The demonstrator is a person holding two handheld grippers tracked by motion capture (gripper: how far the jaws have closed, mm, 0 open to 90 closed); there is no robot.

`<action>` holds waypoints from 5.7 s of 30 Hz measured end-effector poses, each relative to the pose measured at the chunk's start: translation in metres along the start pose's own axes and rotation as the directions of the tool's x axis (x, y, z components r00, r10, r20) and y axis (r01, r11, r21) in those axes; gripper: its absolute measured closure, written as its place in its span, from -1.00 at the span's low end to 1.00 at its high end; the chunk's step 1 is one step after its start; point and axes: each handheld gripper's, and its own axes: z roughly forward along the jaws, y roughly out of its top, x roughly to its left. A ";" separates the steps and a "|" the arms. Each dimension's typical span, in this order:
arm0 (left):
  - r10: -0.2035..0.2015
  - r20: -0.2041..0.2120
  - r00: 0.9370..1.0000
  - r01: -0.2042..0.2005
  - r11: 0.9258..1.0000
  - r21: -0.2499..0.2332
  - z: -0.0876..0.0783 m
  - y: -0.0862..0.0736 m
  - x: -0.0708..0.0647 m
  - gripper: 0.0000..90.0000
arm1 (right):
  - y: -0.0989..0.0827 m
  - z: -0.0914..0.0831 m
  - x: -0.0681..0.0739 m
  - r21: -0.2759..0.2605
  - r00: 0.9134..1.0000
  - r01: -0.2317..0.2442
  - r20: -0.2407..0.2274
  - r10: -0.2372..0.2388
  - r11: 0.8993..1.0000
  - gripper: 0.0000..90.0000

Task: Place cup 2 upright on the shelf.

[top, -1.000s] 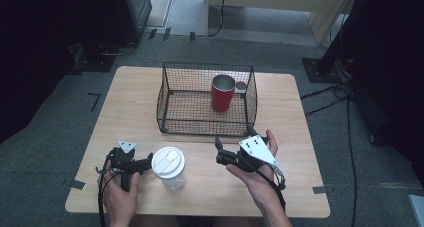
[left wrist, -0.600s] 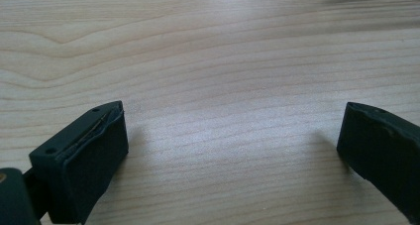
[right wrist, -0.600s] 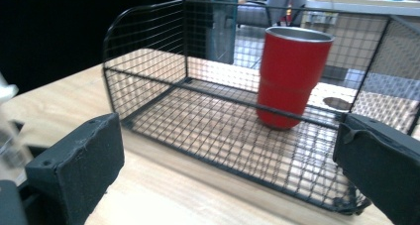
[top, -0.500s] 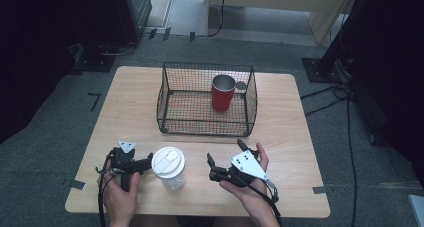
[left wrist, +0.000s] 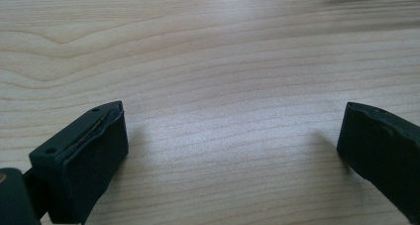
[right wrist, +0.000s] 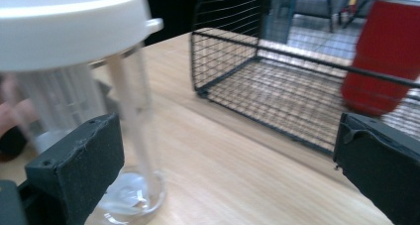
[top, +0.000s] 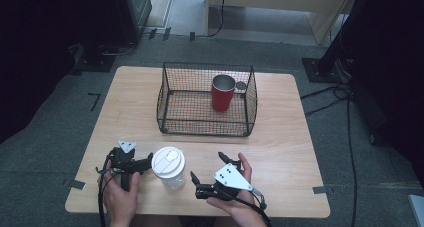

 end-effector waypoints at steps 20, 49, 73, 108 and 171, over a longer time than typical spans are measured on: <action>0.002 0.000 1.000 -0.002 1.000 0.000 0.000 0.000 0.000 -1.00 | -0.002 0.020 0.034 0.017 0.988 0.004 -0.153 -0.001 1.000 -0.99; 0.000 0.000 1.000 0.000 1.000 0.000 0.000 0.000 0.000 -1.00 | 0.012 0.048 0.058 0.005 0.978 -0.034 -0.207 0.034 0.999 -0.74; -0.003 -0.001 1.000 0.003 1.000 -0.001 0.000 0.000 0.000 -1.00 | 0.018 0.052 0.061 -0.045 0.983 -0.056 -0.179 0.047 0.997 -0.65; -0.002 -0.001 1.000 0.002 1.000 0.000 0.000 0.000 0.000 -1.00 | 0.069 0.045 0.037 -0.203 0.995 -0.029 -0.099 0.009 0.979 -0.65; -0.005 -0.003 1.000 0.005 1.000 -0.002 0.001 0.001 -0.001 -1.00 | 0.148 0.171 -0.049 -0.286 0.984 0.022 0.174 0.029 0.958 -0.65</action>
